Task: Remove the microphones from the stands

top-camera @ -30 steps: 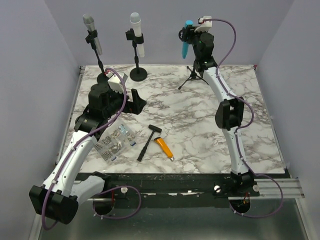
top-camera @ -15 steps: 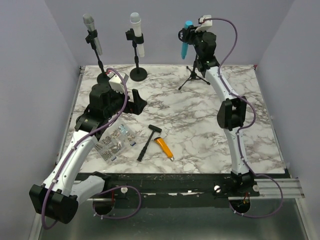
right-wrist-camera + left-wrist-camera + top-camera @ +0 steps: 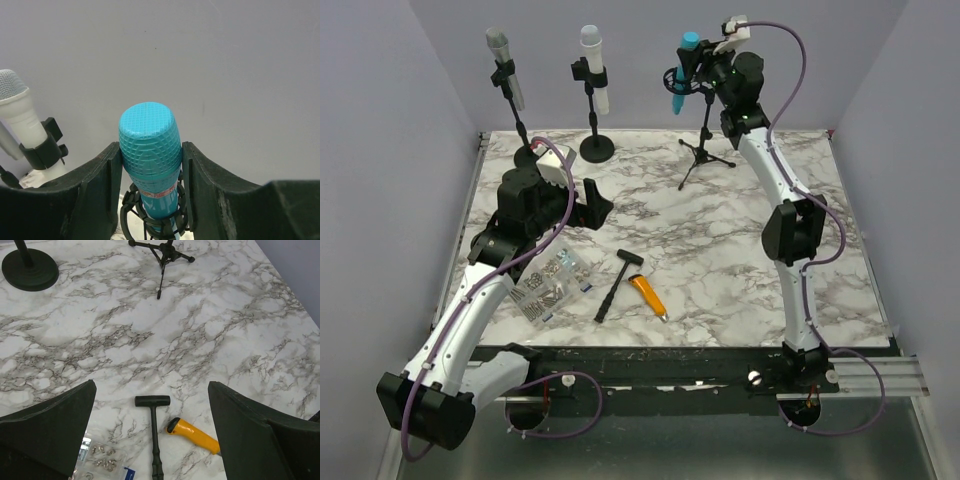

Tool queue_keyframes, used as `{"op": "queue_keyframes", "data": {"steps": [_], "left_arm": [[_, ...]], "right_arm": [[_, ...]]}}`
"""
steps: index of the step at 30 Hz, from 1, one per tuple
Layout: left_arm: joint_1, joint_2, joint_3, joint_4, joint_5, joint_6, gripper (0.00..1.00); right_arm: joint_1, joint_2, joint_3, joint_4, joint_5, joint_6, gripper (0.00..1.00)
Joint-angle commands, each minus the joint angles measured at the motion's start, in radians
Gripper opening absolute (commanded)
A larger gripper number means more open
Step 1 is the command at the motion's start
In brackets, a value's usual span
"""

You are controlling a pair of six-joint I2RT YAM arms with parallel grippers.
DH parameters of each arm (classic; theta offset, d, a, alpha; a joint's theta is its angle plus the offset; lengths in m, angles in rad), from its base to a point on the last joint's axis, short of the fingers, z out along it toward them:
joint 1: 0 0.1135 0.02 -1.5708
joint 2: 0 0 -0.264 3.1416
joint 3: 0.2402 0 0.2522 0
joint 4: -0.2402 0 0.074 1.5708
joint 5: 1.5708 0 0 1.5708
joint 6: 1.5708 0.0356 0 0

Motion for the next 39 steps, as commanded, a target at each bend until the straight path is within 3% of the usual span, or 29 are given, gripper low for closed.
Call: {"op": "queue_keyframes", "data": {"steps": [1,23,30,34,39], "left_arm": [[-0.008,-0.016,0.003,-0.001,-0.025,0.013,0.98],[-0.024,-0.039,-0.004,0.001,-0.063,0.007,0.98],[-0.037,-0.041,-0.005,0.005,-0.058,-0.008,0.98],[-0.046,-0.041,-0.001,0.002,-0.042,-0.021,0.99],[-0.057,-0.054,0.007,-0.004,-0.02,-0.04,0.99]], "right_arm": [[0.004,-0.071,0.002,-0.019,-0.052,0.032,0.13],[0.016,-0.182,0.108,-0.01,0.088,0.004,0.13],[0.016,-0.338,-0.07,-0.011,0.106,0.026,0.1],[0.017,-0.451,-0.177,-0.101,0.168,0.025,0.07],[0.017,-0.697,-0.537,-0.148,0.32,0.054,0.06]]}}
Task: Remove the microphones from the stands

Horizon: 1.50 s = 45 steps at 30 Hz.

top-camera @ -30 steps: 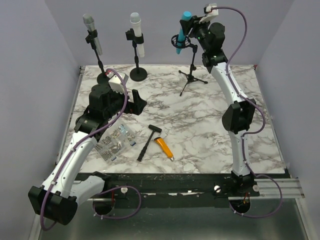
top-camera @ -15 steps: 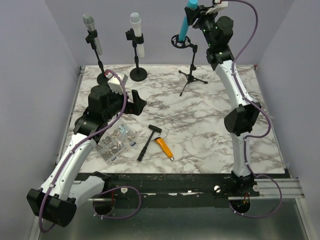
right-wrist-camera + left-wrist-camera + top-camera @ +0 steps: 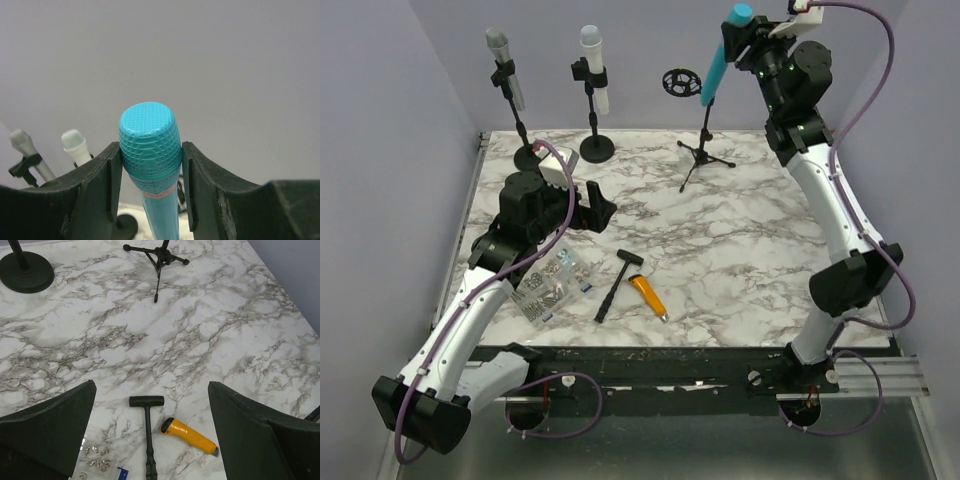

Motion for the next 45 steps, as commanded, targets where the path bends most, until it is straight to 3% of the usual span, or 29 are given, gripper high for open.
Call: {"op": "queue_keyframes", "data": {"steps": [1,7,13,21,25,32,38,45], "left_arm": [[-0.014,-0.032,0.007,0.005,0.033,-0.028,0.99],[-0.05,-0.022,0.008,0.009,0.067,-0.063,0.99],[-0.118,-0.008,0.013,-0.002,0.066,-0.064,0.98],[-0.21,-0.012,0.015,-0.017,0.018,-0.043,0.99],[-0.246,-0.015,0.016,-0.018,0.013,-0.039,0.98],[-0.267,-0.032,0.013,-0.02,-0.017,-0.029,0.99],[-0.268,-0.036,0.014,-0.02,-0.023,-0.027,0.99],[-0.27,-0.054,0.012,-0.022,-0.045,-0.018,0.98]], "right_arm": [[0.008,-0.201,-0.274,-0.063,0.167,0.036,0.06],[0.008,-0.46,-0.659,-0.209,0.295,0.145,0.05],[0.006,-0.621,-0.856,-0.511,0.356,0.276,0.03],[0.006,-0.643,-0.878,-0.97,0.464,0.333,0.03],[0.006,-0.586,-0.87,-1.079,0.444,0.322,0.03],[0.008,-0.477,-0.89,-1.159,0.394,0.306,0.03],[0.024,-0.433,-0.972,-1.04,0.31,0.241,0.03],[0.055,-0.327,-1.02,-0.958,0.345,0.193,0.03]]}}
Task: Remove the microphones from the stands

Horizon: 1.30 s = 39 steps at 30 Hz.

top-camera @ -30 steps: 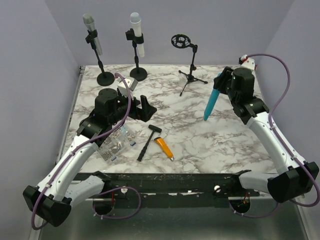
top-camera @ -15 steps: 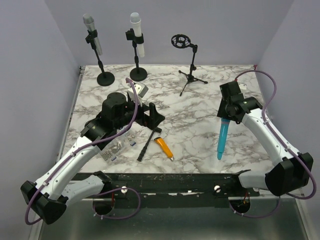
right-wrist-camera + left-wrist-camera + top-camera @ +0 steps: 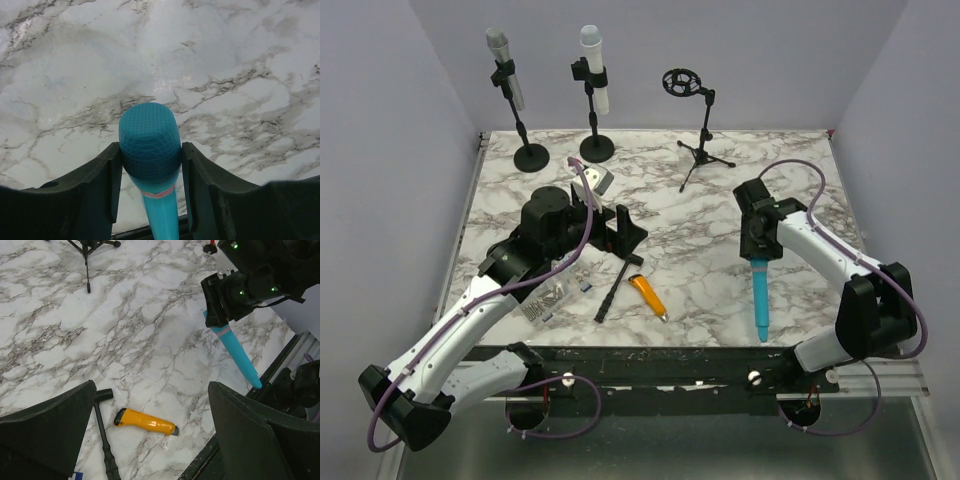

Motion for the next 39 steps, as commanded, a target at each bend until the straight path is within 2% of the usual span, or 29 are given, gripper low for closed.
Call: {"op": "queue_keyframes", "data": {"steps": [1,5,12,19,28,39], "left_arm": [[-0.007,-0.032,0.012,-0.007,-0.039,0.021,0.99],[-0.007,-0.034,0.011,-0.006,-0.046,0.023,0.99],[-0.006,-0.032,0.013,-0.011,-0.053,0.027,0.99],[-0.006,-0.03,0.013,-0.011,-0.054,0.029,0.98],[-0.007,-0.03,0.013,-0.012,-0.062,0.033,0.99],[-0.006,-0.029,0.014,-0.014,-0.062,0.033,0.99]], "right_arm": [[0.014,0.053,-0.037,0.091,-0.006,-0.052,0.03],[0.014,0.081,-0.061,0.158,-0.019,-0.082,0.07],[0.013,0.125,-0.095,0.182,-0.065,-0.071,0.07],[0.014,0.149,-0.105,0.186,-0.054,-0.063,0.16],[0.014,0.185,-0.093,0.189,-0.065,-0.053,0.33],[0.014,0.165,-0.074,0.175,-0.067,-0.048,0.69]]}}
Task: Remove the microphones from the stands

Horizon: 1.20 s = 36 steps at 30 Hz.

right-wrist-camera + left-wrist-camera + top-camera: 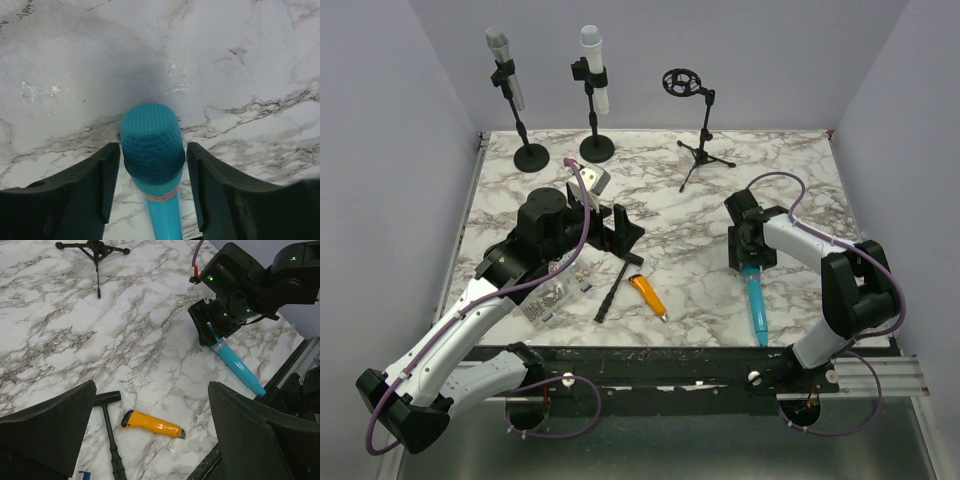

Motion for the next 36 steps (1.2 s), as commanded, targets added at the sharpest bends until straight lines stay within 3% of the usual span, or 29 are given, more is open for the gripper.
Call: {"op": "queue_keyframes", "data": {"steps": [1,12,17,21,27,30,36], "left_arm": [[-0.008,-0.007,0.014,-0.014,-0.022,0.013,0.99],[-0.007,-0.006,0.019,-0.021,-0.033,0.023,0.98],[-0.006,-0.01,0.022,-0.028,-0.058,0.036,0.98],[-0.005,-0.006,0.023,-0.029,-0.072,0.048,0.99],[-0.007,0.017,0.015,-0.027,-0.095,0.061,0.99],[-0.006,0.032,0.01,-0.023,-0.106,0.058,0.99],[-0.006,0.063,0.011,-0.029,-0.116,0.058,0.99]], "right_arm": [[0.004,0.002,0.028,0.001,-0.014,0.011,0.72],[0.002,-0.045,0.174,-0.002,-0.038,-0.003,0.82],[-0.019,0.017,0.326,0.09,-0.185,-0.016,0.86],[-0.09,0.105,0.451,0.209,-0.428,0.015,0.86],[-0.211,0.261,0.536,0.538,-0.833,0.197,0.86],[-0.277,0.341,0.502,0.84,-1.003,0.396,0.86],[-0.331,0.5,0.459,1.392,-1.078,0.873,0.86]]}}
